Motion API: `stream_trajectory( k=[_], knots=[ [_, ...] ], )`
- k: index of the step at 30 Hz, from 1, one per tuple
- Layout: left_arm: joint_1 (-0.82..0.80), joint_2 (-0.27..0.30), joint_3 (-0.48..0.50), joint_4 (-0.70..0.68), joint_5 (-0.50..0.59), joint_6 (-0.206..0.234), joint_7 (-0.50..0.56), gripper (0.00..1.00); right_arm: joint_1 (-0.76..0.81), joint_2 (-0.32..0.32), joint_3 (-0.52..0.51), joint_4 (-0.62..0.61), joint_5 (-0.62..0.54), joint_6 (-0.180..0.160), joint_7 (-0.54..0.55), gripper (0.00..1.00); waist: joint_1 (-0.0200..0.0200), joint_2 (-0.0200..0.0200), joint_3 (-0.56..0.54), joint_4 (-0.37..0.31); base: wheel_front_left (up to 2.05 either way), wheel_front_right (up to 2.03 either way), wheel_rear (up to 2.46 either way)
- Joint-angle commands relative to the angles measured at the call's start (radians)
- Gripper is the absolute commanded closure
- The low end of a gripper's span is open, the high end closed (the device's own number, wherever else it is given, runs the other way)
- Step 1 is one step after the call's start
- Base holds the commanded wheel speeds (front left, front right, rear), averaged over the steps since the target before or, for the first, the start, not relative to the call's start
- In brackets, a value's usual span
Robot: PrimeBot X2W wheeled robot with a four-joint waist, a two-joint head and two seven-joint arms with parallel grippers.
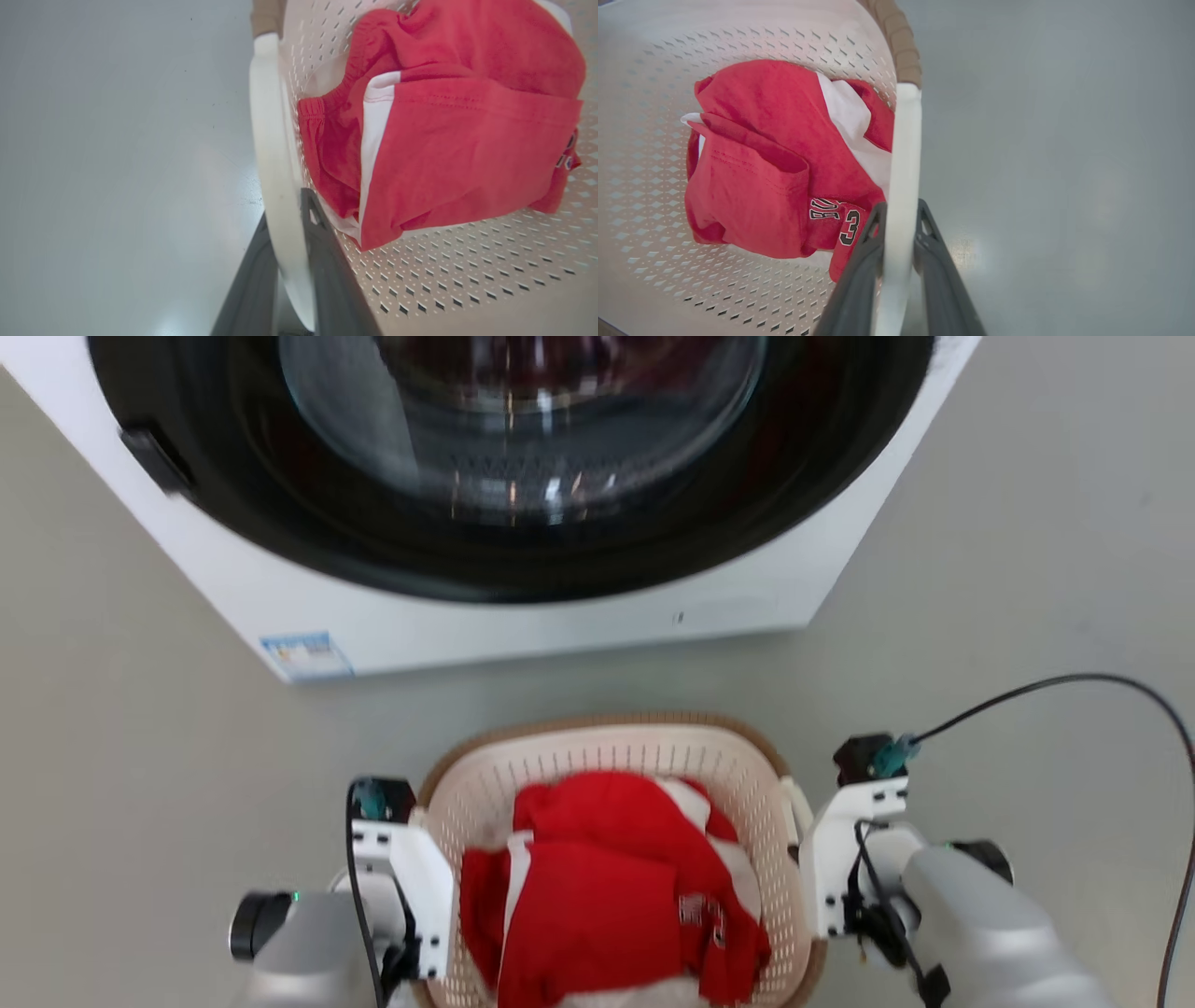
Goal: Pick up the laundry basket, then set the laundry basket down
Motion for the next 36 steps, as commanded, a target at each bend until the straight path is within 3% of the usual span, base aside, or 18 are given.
stream_trajectory(
  k=[1,11,36],
  knots=[
    [0.018,0.025,0.007,-0.016,-0.006,-0.012,0.006,1.00,0.033,0.019,0.039,-0.028,0.015,0.007,0.016,1.00,0.0000,0.0000,-0.141,-0.030,0.00,0.00,0.00],
    [0.126,0.016,-0.031,-0.016,-0.013,-0.021,0.084,1.00,0.131,0.014,0.123,-0.033,0.109,0.007,0.077,1.00,0.0000,0.0000,-0.329,-0.018,0.00,0.00,0.00],
    [0.177,0.009,-0.126,-0.058,-0.097,-0.043,0.156,1.00,0.134,-0.001,0.216,-0.034,0.220,0.007,0.120,1.00,0.0000,0.0000,-0.399,0.006,0.00,0.00,0.00]
  ],
)
